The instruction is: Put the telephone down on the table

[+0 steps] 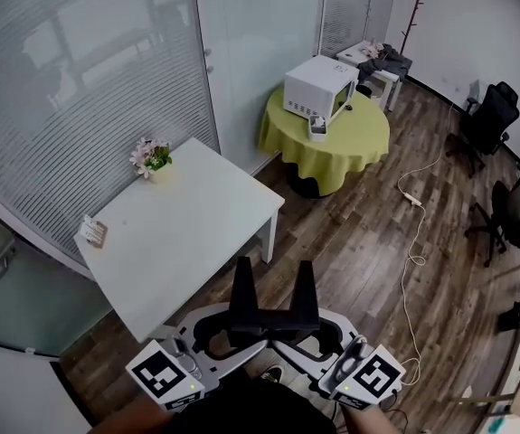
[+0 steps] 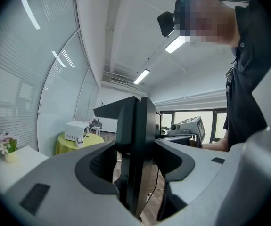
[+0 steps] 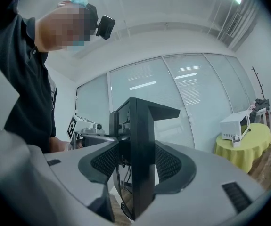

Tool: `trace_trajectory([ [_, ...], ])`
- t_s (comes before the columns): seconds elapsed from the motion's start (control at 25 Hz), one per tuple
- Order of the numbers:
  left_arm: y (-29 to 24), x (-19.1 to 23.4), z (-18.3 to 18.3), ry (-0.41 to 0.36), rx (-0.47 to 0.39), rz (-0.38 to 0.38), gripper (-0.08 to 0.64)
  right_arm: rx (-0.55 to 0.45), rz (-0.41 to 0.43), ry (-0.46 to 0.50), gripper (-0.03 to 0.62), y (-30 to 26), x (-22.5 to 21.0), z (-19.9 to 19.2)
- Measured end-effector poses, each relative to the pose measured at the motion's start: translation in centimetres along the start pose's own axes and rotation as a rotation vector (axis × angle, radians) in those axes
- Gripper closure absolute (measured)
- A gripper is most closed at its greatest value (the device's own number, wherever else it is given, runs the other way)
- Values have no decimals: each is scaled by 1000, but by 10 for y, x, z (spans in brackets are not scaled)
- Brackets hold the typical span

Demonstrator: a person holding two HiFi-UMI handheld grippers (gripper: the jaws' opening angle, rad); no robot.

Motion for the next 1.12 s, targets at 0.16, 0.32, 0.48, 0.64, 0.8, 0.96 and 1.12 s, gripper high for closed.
trace_trajectory([
  [0.16,-9,15,2,-1,13,33,311,3,36,-20,347,-12,-20,-1],
  [0.32,-11,48,-2,31,-2,60,311,17,57,-26,347,-41,-42,-3],
  [0.48,-11,88,-1,47,-31,74,311,44,75,-19,347,-78,-63,0],
  [0.64,-8,132,5,65,-65,97,311,75,96,2,347,-120,-84,9],
  [0.8,-1,184,8,72,-87,121,311,103,120,11,347,-172,-106,13],
  [0.96,17,231,13,80,-96,154,311,128,158,12,347,-227,-119,16],
  [1.12,39,269,14,106,-111,208,311,152,208,14,347,-277,-124,15],
])
Point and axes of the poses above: the fingertips, and each gripper's own axes: y backward along the fingers, x to its left, z out of its top, the point moved 7 cm from there along y, backward along the fingers, and after that the axes turned 5 degrees about -z, right-handed, at the moved point
